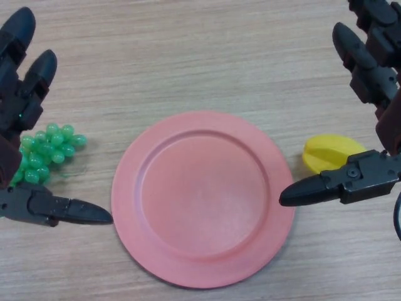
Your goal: Pick up the green grapes and place it on the plate
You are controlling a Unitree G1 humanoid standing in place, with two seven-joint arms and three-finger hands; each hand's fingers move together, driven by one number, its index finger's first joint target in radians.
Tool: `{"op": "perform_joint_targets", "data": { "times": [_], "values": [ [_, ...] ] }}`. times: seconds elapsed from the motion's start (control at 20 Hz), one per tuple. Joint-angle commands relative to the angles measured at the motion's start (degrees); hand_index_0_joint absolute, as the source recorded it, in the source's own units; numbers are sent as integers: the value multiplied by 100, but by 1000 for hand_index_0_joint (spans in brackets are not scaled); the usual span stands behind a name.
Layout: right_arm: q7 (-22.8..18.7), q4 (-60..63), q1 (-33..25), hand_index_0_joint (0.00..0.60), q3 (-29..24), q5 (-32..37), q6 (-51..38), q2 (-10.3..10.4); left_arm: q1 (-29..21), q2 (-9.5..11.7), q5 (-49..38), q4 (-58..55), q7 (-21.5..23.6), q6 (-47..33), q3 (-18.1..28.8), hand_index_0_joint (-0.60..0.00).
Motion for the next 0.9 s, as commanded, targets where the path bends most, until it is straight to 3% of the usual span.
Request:
{"op": "perform_joint_targets", "data": {
  "times": [0.05,0.2,0.4,0.65,0.9],
  "values": [
    [-55,-347,-109,0,-235,-30,-609,-87,-272,444,597,358,101,-1079,756,0],
    [-80,-372,-1,0,-236,-1,-697,-37,-361,722,925,1082,108,-1459,1076,0],
    [-159,-473,43,0,-203,28,-664,-71,-555,1097,1590,2602,110,-2086,1002,0],
    [-346,-483,170,0,-299,354,-791,-203,-1031,1611,3001,4331,606,-2994,419,0],
    [-466,-483,275,0,-378,541,-887,-357,-1409,1760,4137,5594,1084,-3578,-122,0]
  ]
}}
